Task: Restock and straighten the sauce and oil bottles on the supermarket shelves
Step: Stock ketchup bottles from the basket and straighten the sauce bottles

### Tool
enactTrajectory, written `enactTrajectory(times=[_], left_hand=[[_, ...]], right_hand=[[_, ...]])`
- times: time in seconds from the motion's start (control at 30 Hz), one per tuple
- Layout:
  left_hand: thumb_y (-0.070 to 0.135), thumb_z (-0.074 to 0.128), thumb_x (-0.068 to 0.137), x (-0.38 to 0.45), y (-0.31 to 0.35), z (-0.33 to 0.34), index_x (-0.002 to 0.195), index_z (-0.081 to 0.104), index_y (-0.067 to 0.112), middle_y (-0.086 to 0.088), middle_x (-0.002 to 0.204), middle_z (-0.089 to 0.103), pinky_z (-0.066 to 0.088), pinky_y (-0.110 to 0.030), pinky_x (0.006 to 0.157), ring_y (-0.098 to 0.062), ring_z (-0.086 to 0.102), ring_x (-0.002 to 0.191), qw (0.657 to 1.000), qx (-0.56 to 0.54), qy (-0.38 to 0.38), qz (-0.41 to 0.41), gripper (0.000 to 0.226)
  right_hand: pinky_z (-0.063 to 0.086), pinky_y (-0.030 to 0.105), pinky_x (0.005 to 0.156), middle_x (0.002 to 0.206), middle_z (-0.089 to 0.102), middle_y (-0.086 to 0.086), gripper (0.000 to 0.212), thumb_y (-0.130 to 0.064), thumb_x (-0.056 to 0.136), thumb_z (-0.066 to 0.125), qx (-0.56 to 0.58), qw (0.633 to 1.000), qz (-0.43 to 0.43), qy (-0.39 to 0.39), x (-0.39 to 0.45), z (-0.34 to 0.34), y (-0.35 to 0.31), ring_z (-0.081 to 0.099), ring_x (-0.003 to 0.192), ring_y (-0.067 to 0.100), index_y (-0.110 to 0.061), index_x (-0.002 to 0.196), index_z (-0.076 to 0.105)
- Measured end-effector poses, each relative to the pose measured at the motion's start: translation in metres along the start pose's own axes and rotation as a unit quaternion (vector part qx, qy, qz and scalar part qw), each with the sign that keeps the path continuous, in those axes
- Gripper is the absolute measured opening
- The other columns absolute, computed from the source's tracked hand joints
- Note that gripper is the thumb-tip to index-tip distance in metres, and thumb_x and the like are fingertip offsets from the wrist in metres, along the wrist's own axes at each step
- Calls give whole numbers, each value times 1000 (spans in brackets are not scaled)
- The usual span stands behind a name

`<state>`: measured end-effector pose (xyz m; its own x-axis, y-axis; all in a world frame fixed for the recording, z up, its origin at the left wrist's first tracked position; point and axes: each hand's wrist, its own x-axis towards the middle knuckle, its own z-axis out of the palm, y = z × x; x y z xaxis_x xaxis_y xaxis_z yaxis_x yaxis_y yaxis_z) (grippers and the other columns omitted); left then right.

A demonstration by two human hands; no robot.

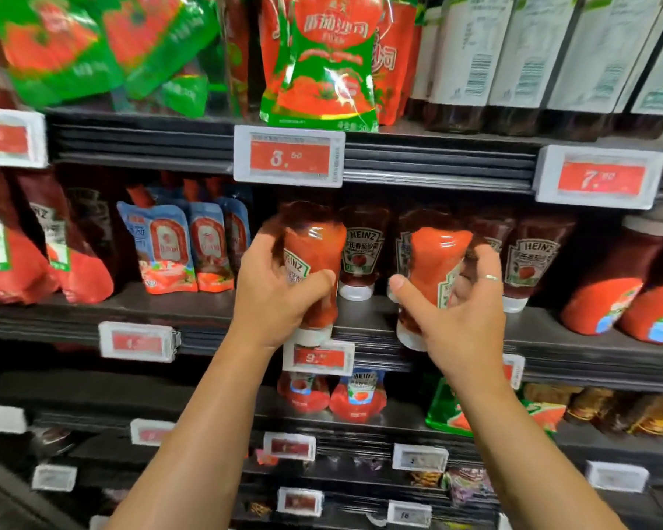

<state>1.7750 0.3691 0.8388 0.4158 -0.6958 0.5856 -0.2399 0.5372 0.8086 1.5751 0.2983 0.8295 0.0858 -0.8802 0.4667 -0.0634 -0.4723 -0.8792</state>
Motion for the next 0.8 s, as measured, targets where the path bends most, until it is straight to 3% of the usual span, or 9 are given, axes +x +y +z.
enactTrajectory(times=[0.1,0.2,0.27,0.43,0.5,0.53,0.6,0.7,0.8], left_hand=[[33,79,65,0,0,-2,120,54,33,19,107,70,55,-22,81,-7,69,102,999,38,-1,-6,61],[47,86,64,-6,4,-5,134,43,49,29,124,59,54,-16,85,2,60,115,992,125,-6,2,82],[61,88,58,-13,7,-2,128,38,60,26,126,56,54,-17,82,5,59,112,982,191,13,-12,86],[61,89,55,-21,2,-1,119,47,43,19,115,64,55,-12,75,8,61,102,977,200,39,-64,79],[60,89,56,-22,0,-3,113,49,41,19,112,66,56,-15,81,5,63,103,979,187,38,-70,72],[59,90,57,-24,-1,-4,111,50,42,20,110,67,56,-16,84,4,64,104,980,185,36,-67,68],[57,90,60,-25,-2,-7,108,53,43,25,108,65,53,-12,87,4,64,104,981,184,32,-59,63],[54,87,66,-24,-1,-11,113,57,38,24,109,66,52,-11,89,4,65,105,982,179,14,-54,59],[43,84,77,-23,3,-16,116,61,32,17,111,71,55,-26,96,-3,67,107,984,170,-17,-52,47]], right_hand=[[57,28,84,123,59,10,88,-59,64,87,-141,989,6,36,4,-11,-1,66,97,14,-13,130,50],[52,39,80,108,58,5,71,-65,63,84,-225,972,-13,67,5,-25,-1,60,94,21,-17,105,51],[48,35,78,107,57,5,67,-63,65,84,-238,968,-22,74,8,-33,0,58,95,22,-18,101,50],[50,35,83,119,57,3,77,-65,63,85,-251,967,-5,46,6,-47,3,58,103,18,-20,113,48],[42,15,88,128,51,-4,86,-62,65,84,-251,964,-37,76,-7,-53,0,49,103,-2,-20,131,48],[36,5,88,128,48,-8,82,-58,70,84,-237,964,-71,99,-16,-54,-3,46,101,-8,-23,135,48],[35,2,88,118,52,-9,59,-47,77,81,-185,965,-146,114,-35,-45,-13,52,101,-5,-31,127,53],[46,10,79,108,58,-12,42,-45,81,75,-125,976,-181,-12,-47,-12,-30,61,100,7,-41,118,55],[53,18,81,121,56,-21,55,-58,81,71,-109,978,-110,-139,-38,28,-46,57,110,0,-46,130,48]])
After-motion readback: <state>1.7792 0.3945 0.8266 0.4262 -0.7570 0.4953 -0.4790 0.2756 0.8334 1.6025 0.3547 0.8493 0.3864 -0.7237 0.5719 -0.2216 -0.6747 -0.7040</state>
